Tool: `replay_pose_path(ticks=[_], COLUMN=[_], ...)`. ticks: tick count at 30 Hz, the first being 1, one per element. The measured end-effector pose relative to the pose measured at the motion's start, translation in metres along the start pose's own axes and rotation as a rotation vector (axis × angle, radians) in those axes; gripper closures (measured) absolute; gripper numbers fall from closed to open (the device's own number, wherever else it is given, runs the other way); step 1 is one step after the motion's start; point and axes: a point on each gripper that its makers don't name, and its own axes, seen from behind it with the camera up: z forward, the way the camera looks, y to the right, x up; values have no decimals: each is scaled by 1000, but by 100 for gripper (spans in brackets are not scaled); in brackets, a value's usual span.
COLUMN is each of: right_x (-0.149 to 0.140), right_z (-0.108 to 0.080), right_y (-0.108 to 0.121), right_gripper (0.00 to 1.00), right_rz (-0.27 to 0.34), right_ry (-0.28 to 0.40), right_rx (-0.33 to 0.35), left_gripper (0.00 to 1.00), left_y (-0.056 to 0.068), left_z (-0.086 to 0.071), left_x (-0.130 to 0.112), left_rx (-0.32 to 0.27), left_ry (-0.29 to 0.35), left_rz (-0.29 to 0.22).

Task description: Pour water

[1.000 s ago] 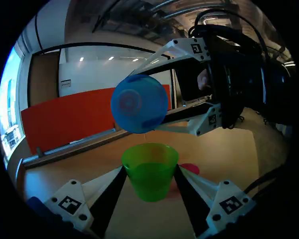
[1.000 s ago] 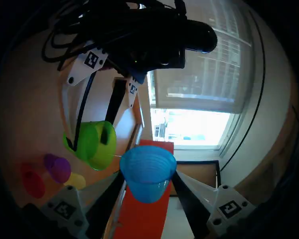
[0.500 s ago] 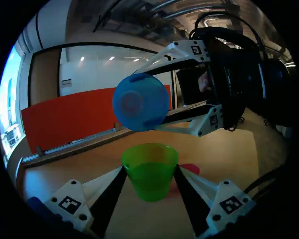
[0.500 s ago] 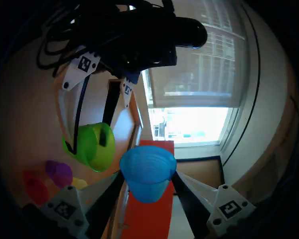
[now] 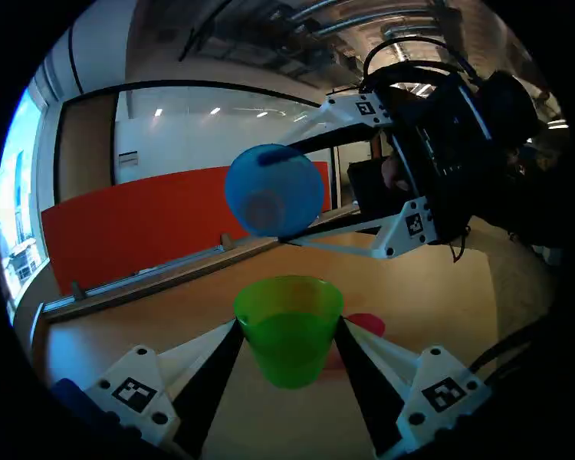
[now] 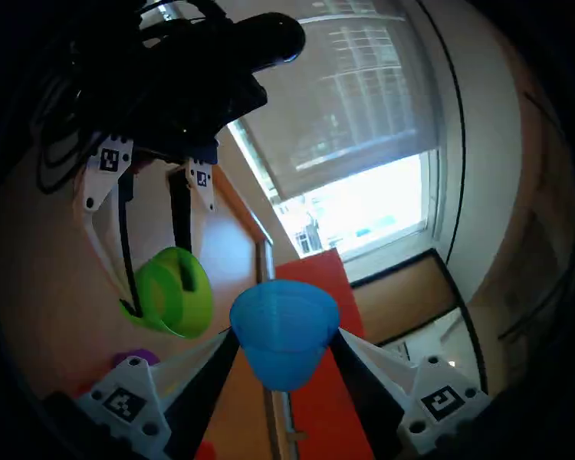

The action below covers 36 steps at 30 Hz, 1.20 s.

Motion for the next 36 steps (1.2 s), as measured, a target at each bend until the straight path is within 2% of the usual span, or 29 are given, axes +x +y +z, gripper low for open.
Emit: replay_pose_path(ticks=[5,11,21,27,33,36], right_x=[-8,-13,-22,-22,-25,-26], right_z=[-2,-6,-11,-13,-16,-19], right_y=[-3,-6,-20,-32,-36,-37], right_gripper=[12,12,12,12,12,12], right_rz=[117,297,692,892,1028,1059], right_ry=[-17,-26,-49,-55,-68,-66], right_rx=[-4,-5,27,72,94,99], left_gripper=[17,17,17,17,17,17], left_y=[0,-1,-2,-5,-7,-8], left_z=[0,-1,-3,-5,-7,-8], left_x=[-1,-3,-5,-7,-9,-10], left_rx=[2,6,8,10,13,14], left_ry=[-3,-8,-13,-16,-20,-23], left_rz=[1,0,1,-4,-7,-9])
